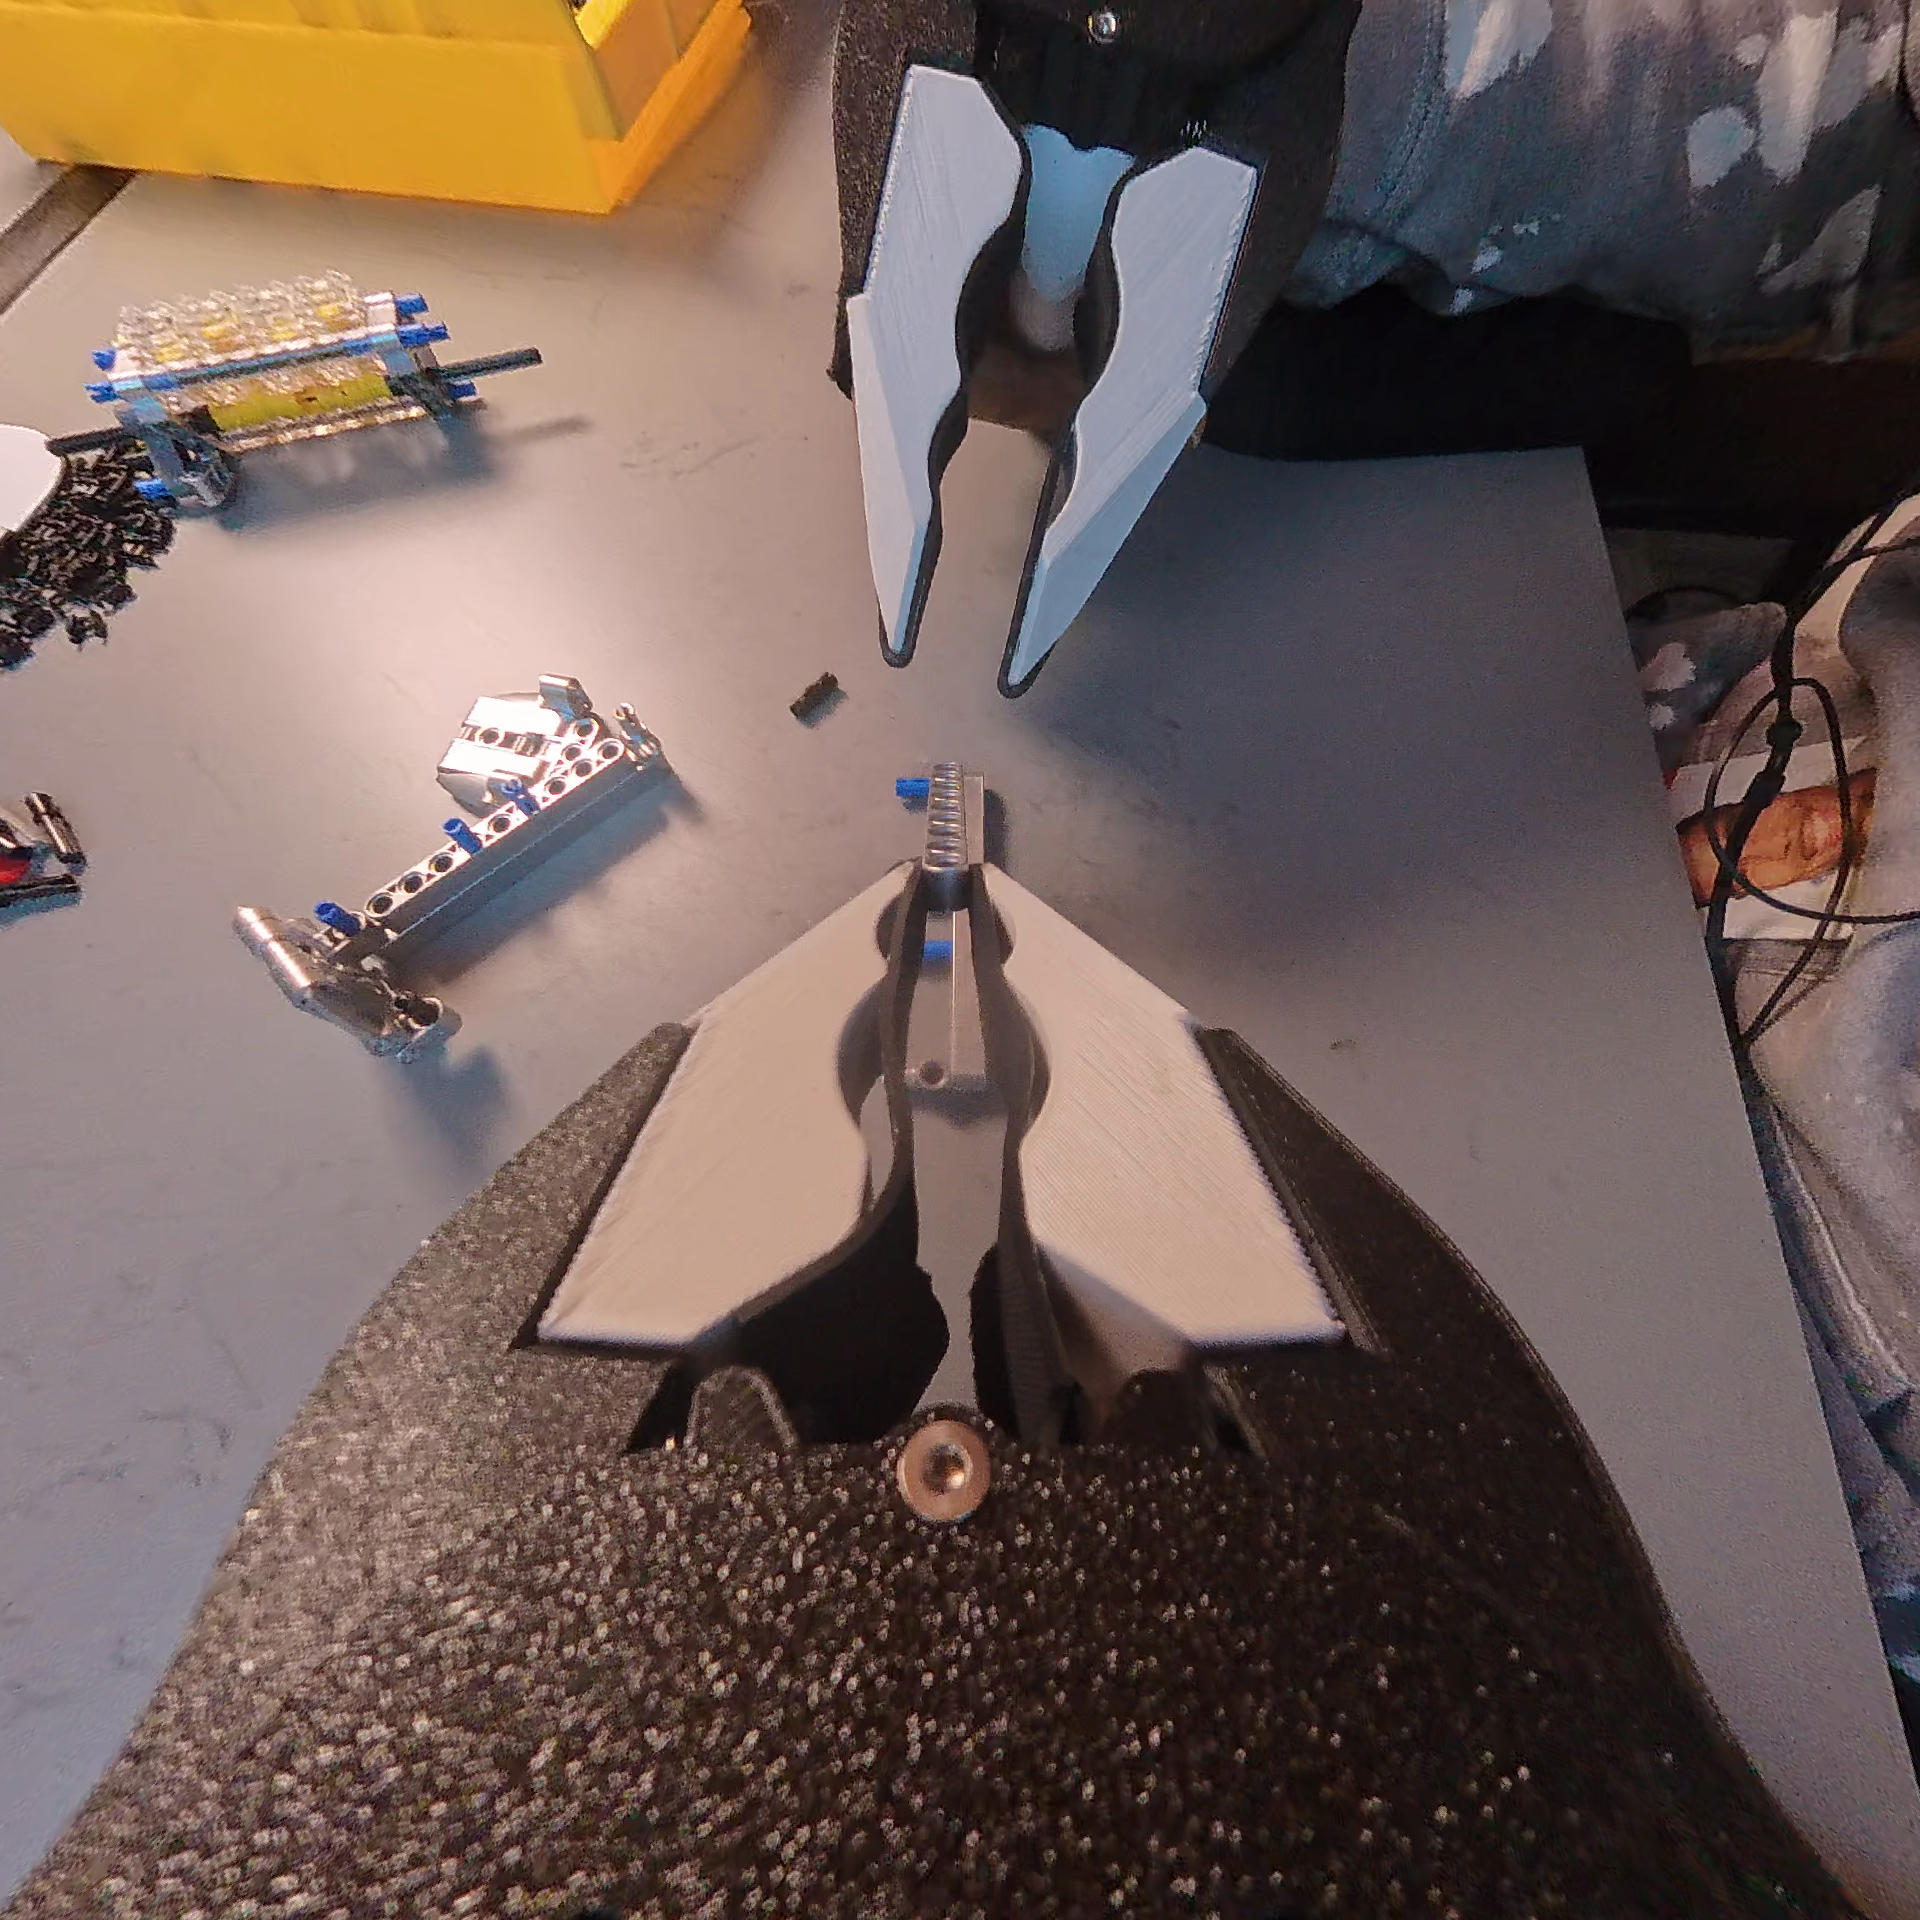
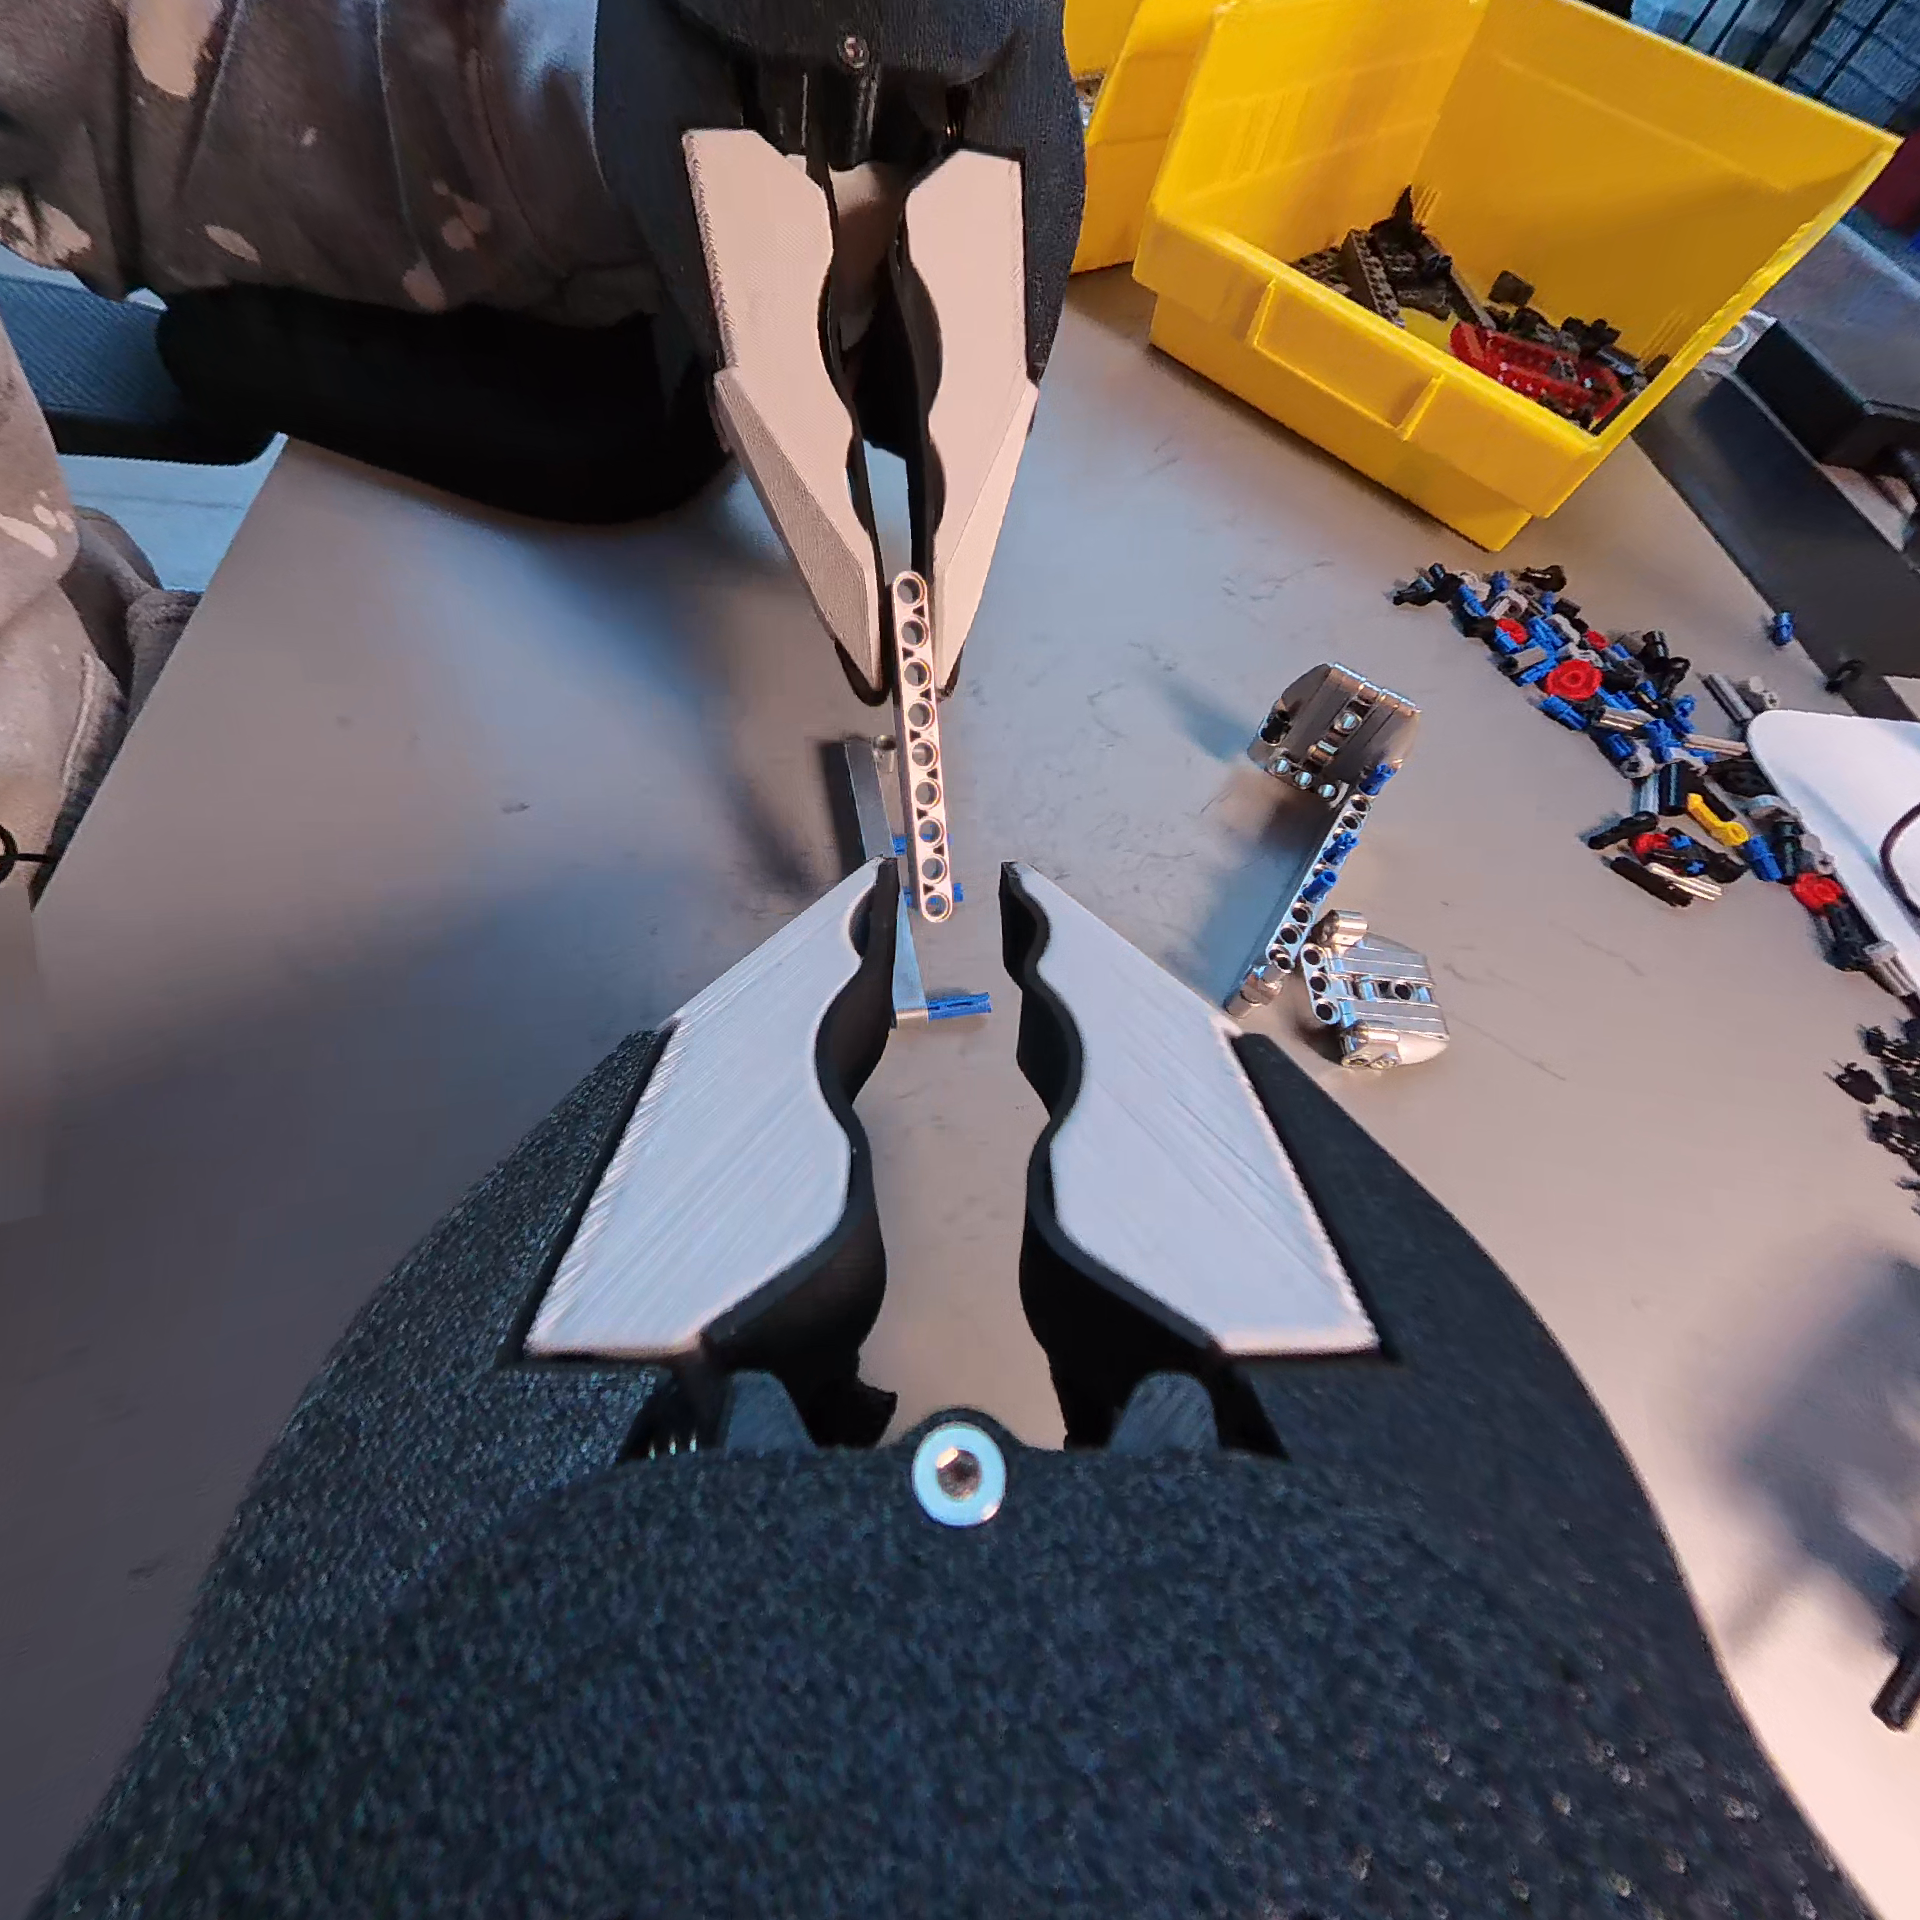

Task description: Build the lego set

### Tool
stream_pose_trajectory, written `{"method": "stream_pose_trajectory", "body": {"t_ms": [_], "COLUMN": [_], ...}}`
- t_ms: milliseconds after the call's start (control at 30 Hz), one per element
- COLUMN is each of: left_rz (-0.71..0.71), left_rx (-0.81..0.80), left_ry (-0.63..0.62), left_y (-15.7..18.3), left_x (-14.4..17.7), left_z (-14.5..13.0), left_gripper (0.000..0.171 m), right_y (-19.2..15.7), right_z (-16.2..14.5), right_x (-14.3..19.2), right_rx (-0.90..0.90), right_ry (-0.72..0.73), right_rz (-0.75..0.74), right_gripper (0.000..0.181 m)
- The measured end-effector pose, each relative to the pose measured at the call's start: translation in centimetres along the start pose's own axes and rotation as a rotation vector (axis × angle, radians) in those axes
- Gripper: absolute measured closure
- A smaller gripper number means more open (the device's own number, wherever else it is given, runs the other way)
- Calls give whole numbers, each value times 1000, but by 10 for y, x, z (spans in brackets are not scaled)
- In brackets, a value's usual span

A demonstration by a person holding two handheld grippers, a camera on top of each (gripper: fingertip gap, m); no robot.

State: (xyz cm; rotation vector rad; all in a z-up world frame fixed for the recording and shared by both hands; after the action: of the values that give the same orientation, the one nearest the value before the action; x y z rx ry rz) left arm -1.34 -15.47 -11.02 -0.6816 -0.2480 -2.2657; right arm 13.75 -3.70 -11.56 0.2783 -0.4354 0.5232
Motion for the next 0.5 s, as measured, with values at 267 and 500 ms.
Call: {"method": "stream_pose_trajectory", "body": {"t_ms": [267,500], "left_rz": [29,61], "left_rx": [21,46], "left_ry": [6,29], "left_y": [-6,-14], "left_x": [2,7], "left_z": [-1,-2], "left_gripper": [167,167], "right_y": [2,4], "right_z": [0,-1], "right_x": [0,1], "right_rx": [-8,-5], "right_ry": [1,-3], "right_rz": [-19,-57], "right_gripper": [163,163]}}
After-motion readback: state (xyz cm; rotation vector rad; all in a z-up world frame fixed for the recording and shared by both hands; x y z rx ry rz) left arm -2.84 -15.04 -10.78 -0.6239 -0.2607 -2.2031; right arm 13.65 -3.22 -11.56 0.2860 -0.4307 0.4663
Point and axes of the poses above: each gripper's, where its closed fingertips meet, x back along the fingers, z out of its top, y = z × x across the jaws, the point moved 9 cm from there along x, back along the fingers, and after that the axes turned 2 degrees about z, right-handed, at the moved point
